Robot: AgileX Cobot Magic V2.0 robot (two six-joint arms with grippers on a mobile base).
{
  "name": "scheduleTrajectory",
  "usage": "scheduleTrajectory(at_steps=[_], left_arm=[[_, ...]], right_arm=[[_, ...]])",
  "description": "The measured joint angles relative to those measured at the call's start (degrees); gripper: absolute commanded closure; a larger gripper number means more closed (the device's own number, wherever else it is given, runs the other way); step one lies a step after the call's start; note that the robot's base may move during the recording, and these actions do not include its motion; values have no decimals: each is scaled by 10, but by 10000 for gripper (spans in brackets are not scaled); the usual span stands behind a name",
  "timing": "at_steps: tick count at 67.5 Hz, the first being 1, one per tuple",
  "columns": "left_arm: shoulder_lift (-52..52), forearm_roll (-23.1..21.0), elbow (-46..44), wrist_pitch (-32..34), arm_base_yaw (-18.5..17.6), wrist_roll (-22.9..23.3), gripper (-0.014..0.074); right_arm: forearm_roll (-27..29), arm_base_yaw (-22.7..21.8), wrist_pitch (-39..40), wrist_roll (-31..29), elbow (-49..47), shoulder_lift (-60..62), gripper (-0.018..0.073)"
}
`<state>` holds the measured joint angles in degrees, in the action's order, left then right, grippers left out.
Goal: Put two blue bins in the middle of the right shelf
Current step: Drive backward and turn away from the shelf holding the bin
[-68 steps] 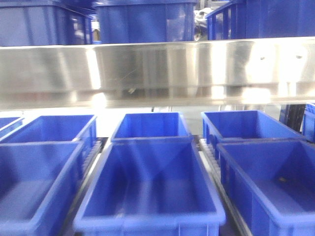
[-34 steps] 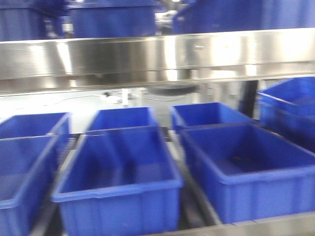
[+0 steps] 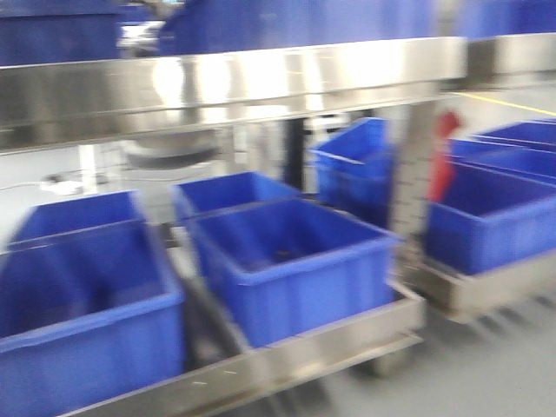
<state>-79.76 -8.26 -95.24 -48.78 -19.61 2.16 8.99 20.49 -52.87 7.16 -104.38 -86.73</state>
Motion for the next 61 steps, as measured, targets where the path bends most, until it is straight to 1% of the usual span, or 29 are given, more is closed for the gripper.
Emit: scheduleTrajectory(at_steps=[61], left_arm=[[-1,0,0,2,0,0,707]], right_arm=[[0,-1,1,0,0,0,713]])
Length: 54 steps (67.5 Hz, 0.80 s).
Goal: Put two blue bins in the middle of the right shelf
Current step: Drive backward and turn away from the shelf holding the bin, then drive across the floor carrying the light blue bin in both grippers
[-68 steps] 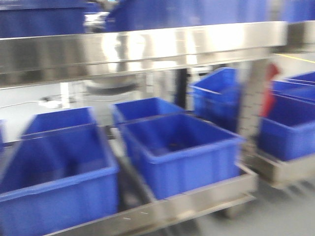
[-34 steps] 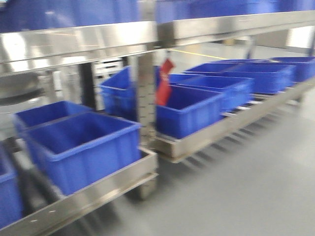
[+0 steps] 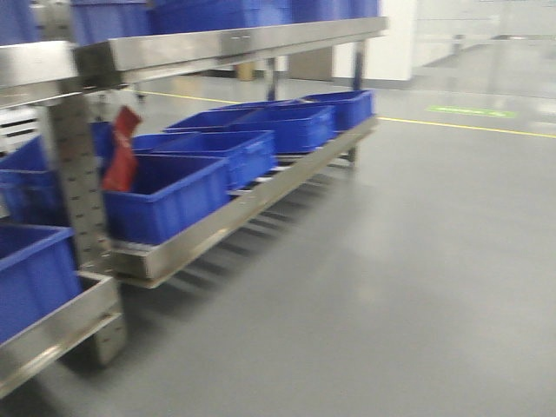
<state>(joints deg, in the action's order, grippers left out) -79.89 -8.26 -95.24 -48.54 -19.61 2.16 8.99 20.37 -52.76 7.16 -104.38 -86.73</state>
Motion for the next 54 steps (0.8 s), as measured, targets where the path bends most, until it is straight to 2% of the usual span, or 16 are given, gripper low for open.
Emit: scheduleTrajectory(at_steps=[54], left_arm=[[0,-1,0,1,0,0,707]], right_arm=[[-1,0,0,0,0,0,713]])
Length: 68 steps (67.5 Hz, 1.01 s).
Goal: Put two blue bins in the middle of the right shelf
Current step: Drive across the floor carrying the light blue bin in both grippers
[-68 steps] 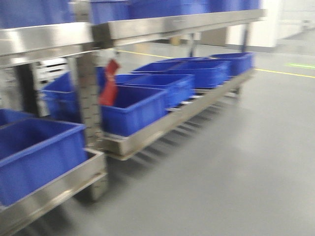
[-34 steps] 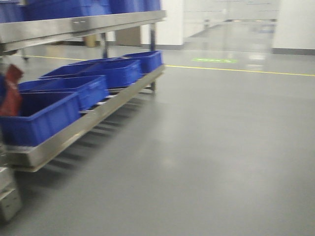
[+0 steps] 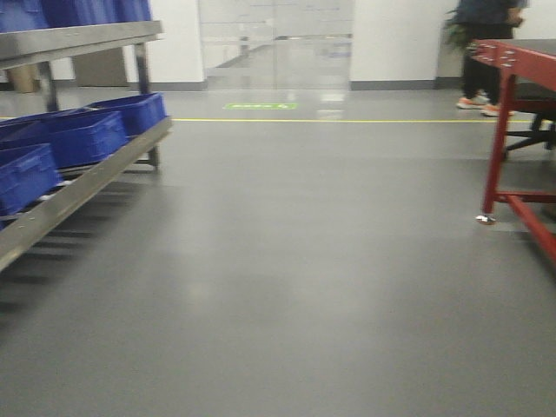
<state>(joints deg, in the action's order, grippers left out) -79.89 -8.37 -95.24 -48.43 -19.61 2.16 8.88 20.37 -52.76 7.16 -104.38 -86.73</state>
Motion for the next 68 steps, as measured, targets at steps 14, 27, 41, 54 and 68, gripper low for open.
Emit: scheduleTrajectory(at_steps=[14,27,41,54,68], left_arm=[[0,0,0,0,0,0,707],[0,0,0,0,0,0,707],[0,0,0,0,0,0,707],[0,0,0,0,0,0,707],[0,0,0,0,0,0,707]], right_arm=[[0,0,0,0,0,0,713],[0,0,0,0,0,0,713],[0,0,0,0,0,0,713],[0,0,0,0,0,0,713],[0,0,0,0,0,0,713]])
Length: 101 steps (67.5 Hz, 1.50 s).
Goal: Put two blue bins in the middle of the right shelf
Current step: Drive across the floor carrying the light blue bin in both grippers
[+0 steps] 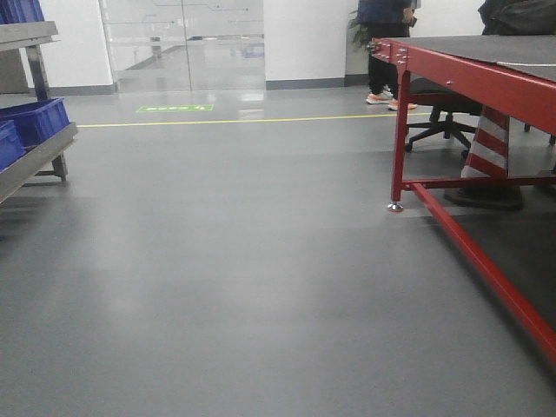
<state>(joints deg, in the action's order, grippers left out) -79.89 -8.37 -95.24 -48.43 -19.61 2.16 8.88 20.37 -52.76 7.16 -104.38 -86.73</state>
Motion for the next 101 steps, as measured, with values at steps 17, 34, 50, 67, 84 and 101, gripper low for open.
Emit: scheduleTrajectory(at_steps=[17,34,50,67,84,101], left_arm=[[0,0,0,0,0,0,707],[0,0,0,0,0,0,707],[0,0,0,0,0,0,707],[0,0,0,0,0,0,707],[0,0,0,0,0,0,707],[0,0,0,0,0,0,707]], right_arm=[[0,0,0,0,0,0,713],[0,0,0,0,0,0,713],[0,0,0,0,0,0,713],[0,0,0,0,0,0,713],[0,0,0,0,0,0,713],[0,0,0,0,0,0,713]])
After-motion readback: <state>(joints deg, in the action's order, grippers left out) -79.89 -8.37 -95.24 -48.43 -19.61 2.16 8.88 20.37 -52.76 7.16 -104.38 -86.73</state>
